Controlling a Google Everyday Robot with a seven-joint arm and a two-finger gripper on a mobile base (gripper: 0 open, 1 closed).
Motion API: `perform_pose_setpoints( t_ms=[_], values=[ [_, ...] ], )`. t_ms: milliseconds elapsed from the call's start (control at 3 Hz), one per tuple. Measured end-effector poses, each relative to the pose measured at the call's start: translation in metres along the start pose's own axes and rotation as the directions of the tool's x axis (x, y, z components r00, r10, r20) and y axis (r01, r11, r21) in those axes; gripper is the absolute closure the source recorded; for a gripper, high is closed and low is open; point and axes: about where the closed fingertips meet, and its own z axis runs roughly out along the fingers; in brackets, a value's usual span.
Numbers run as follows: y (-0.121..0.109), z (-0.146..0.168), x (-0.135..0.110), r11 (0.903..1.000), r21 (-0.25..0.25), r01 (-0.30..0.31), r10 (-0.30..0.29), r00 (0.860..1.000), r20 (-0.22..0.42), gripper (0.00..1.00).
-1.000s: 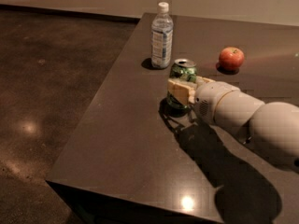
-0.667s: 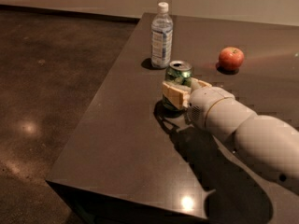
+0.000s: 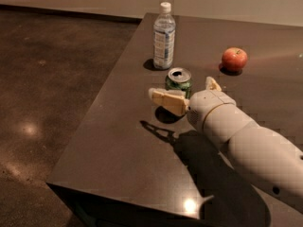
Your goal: Place green can upright
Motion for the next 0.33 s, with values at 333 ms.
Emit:
perform_pose_setpoints(
  t_ms=[333],
  values=[
    [-0.0003, 0.0000, 0.0001, 1.0000, 0.001, 0.000, 0.000, 1.000, 0.000, 0.00]
  ],
)
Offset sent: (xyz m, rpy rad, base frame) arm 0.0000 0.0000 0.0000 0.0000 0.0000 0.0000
